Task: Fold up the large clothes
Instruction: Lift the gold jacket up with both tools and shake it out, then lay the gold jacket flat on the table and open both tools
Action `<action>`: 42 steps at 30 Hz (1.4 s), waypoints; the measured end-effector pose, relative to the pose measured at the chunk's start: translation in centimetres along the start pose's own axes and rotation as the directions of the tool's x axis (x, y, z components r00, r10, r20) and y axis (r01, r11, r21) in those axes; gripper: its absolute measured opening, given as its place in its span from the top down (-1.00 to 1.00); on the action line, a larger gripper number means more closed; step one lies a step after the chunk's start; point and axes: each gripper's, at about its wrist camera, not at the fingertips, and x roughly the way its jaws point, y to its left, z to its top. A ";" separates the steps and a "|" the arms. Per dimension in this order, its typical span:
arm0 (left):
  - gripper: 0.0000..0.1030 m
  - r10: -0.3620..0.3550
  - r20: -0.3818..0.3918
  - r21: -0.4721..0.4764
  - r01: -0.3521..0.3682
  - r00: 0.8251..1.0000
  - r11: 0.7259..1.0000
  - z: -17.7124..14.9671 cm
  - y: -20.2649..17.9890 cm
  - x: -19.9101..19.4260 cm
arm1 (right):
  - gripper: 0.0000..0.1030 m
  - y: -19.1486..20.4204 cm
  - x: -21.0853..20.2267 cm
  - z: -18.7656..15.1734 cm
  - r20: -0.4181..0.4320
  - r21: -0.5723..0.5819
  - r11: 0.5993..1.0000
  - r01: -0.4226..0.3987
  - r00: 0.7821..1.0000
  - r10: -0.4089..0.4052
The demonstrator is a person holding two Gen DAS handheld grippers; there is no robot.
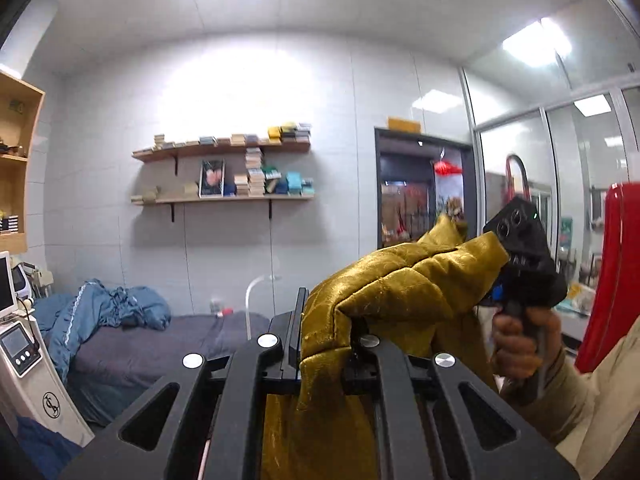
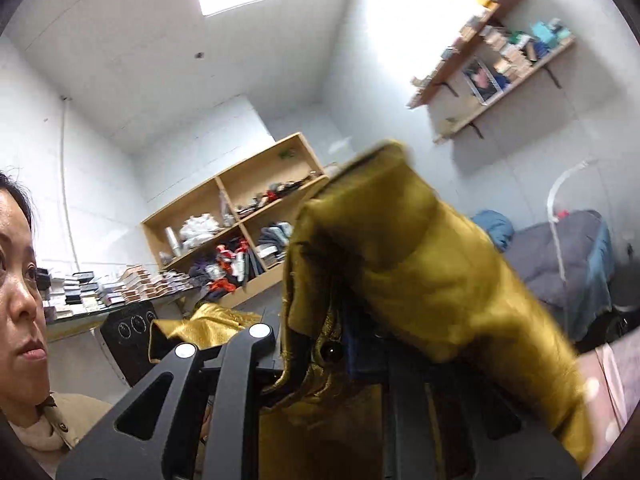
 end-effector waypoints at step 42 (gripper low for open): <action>-0.88 0.097 -0.969 -0.097 -0.713 0.227 0.694 -49.5 14.6 9.3 | -0.54 -28.8 1.8 -38.5 -0.867 0.090 0.355 0.931 0.249 -0.432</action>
